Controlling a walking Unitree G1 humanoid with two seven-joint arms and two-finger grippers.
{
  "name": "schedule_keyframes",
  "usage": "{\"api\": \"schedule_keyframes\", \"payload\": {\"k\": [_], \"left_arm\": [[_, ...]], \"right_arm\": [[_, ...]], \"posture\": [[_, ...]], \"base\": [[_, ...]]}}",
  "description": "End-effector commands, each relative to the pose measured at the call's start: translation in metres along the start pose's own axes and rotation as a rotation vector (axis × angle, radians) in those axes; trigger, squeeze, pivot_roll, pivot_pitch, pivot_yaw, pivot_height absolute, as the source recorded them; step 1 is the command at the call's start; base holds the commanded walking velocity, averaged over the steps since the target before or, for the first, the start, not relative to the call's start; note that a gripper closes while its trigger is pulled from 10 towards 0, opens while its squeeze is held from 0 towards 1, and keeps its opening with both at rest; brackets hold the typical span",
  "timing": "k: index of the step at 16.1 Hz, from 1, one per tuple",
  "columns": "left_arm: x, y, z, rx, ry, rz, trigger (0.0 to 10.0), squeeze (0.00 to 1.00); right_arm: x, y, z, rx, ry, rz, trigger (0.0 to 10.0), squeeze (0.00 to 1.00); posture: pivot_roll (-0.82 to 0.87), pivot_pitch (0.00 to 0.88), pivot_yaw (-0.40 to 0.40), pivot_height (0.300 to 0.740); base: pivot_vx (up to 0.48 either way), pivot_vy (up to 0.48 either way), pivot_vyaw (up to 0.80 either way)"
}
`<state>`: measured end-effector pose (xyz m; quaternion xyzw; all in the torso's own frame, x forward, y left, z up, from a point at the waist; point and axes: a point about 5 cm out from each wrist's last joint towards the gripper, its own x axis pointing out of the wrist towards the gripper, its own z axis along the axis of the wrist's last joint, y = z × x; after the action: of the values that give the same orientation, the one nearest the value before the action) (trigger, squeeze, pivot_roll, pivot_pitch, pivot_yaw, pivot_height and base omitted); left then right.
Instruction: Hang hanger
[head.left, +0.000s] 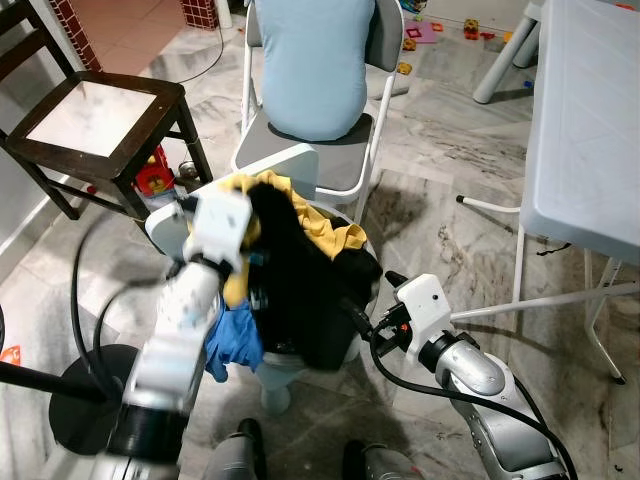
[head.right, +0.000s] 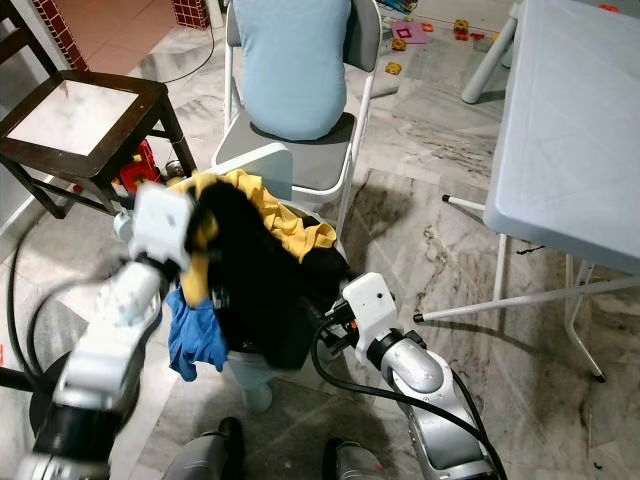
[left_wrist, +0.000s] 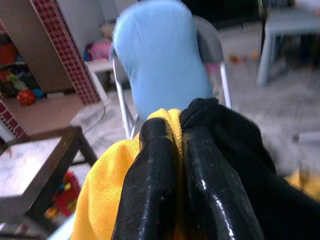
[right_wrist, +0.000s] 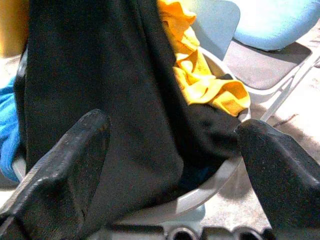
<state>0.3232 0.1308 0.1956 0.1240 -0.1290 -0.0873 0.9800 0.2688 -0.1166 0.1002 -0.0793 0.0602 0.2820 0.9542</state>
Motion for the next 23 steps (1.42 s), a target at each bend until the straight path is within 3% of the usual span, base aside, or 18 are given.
{"api": "schedule_keyframes", "payload": {"k": [1, 4, 6, 10, 11, 13, 14, 15, 17, 19, 20, 21, 23], "left_arm": [[0.012, -0.001, 0.038, -0.039, -0.165, -0.007, 0.0, 0.00], [0.019, -0.015, 0.088, -0.097, -0.350, -0.083, 0.4, 0.00], [0.018, -0.025, 0.092, -0.091, -0.362, -0.149, 2.3, 0.00], [0.017, -0.029, 0.088, -0.148, -0.333, -0.161, 2.5, 0.00], [0.013, -0.026, 0.081, -0.201, -0.308, -0.128, 2.9, 0.00], [0.003, -0.008, 0.041, -0.439, -0.138, 0.073, 3.0, 0.00], [-0.007, -0.004, 0.014, -0.499, -0.031, 0.150, 3.6, 0.00], [-0.014, -0.003, -0.002, -0.532, 0.037, 0.187, 3.5, 0.00], [-0.026, -0.012, -0.026, -0.561, 0.152, 0.212, 4.4, 0.00], [-0.033, -0.025, -0.043, -0.668, 0.266, 0.232, 5.3, 0.00], [-0.035, -0.031, -0.049, -0.654, 0.315, 0.200, 5.8, 0.00], [-0.038, -0.032, -0.054, -0.654, 0.348, 0.202, 10.0, 0.00], [-0.043, -0.034, -0.061, -0.641, 0.395, 0.195, 10.0, 0.00]], "right_arm": [[-0.001, 0.002, -0.001, -0.009, 0.001, -0.002, 10.0, 0.00], [-0.001, 0.003, -0.002, -0.011, 0.000, -0.005, 10.0, 0.00], [0.001, 0.004, -0.002, -0.011, 0.000, -0.009, 10.0, 0.00], [0.004, 0.006, -0.002, -0.009, -0.004, -0.010, 10.0, 0.00], [0.004, 0.007, -0.003, -0.009, -0.001, -0.010, 10.0, 0.00], [0.002, 0.008, -0.004, -0.012, 0.002, -0.008, 10.0, 0.00], [0.002, 0.008, -0.004, -0.014, 0.003, -0.007, 10.0, 0.00], [0.002, 0.007, -0.005, -0.015, 0.004, -0.007, 10.0, 0.00], [0.003, 0.008, -0.005, -0.022, 0.011, 0.005, 10.0, 0.00], [0.004, 0.009, -0.005, -0.039, 0.012, 0.017, 10.0, 0.00], [0.003, 0.008, -0.004, -0.042, 0.011, 0.017, 10.0, 0.00], [0.002, 0.008, -0.005, -0.045, 0.014, 0.016, 10.0, 0.00], [0.000, 0.006, -0.006, -0.049, 0.019, 0.013, 10.0, 0.00]], "posture": [[-0.01, 0.245, -0.051, 0.740], [-0.01, 0.243, -0.047, 0.740], [0.00, 0.239, -0.040, 0.740], [0.00, 0.241, -0.034, 0.740], [0.00, 0.241, -0.034, 0.740], [0.00, 0.242, -0.034, 0.740], [0.00, 0.242, -0.034, 0.740], [0.00, 0.246, -0.040, 0.740], [0.00, 0.248, -0.049, 0.740], [0.00, 0.247, -0.053, 0.740], [-0.01, 0.247, -0.054, 0.740], [-0.01, 0.247, -0.055, 0.740], [-0.01, 0.250, -0.057, 0.740]], "base": [[0.000, 0.000, 0.00], [0.000, 0.000, 0.00], [0.000, 0.000, 0.00], [0.000, 0.000, 0.00], [0.000, 0.000, 0.00], [0.000, 0.000, 0.00], [0.000, 0.000, 0.00], [0.000, 0.000, 0.00], [0.000, 0.000, 0.00], [0.000, 0.000, 0.00], [0.000, 0.000, 0.00], [0.000, 0.000, 0.00], [0.000, 0.000, 0.00]]}}
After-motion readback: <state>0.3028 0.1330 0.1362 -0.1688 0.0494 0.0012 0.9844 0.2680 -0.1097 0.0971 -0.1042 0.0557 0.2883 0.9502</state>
